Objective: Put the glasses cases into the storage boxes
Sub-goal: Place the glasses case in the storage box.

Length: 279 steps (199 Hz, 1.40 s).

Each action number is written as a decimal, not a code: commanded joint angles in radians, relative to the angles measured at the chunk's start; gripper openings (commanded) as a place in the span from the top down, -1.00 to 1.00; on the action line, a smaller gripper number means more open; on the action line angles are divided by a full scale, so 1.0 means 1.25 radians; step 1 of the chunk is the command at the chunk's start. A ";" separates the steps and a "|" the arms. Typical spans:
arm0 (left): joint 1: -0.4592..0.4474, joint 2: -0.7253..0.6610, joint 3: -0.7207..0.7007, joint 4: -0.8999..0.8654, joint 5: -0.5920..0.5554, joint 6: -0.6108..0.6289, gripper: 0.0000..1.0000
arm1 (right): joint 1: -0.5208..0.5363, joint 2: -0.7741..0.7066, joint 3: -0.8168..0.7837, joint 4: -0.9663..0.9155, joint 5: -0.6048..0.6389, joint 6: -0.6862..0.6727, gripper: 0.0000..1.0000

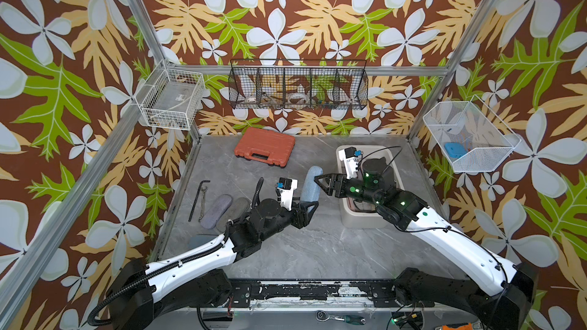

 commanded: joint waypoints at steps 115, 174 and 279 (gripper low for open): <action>-0.001 0.018 -0.007 0.050 -0.009 0.005 -0.45 | 0.037 0.074 0.024 0.038 0.033 0.010 0.37; 0.000 -0.066 0.007 -0.061 -0.124 -0.005 -1.00 | 0.029 0.038 0.155 -0.124 0.203 -0.113 0.40; -0.001 -0.209 -0.055 -0.165 -0.234 -0.062 -1.00 | -0.415 0.020 0.073 0.028 0.076 0.045 0.42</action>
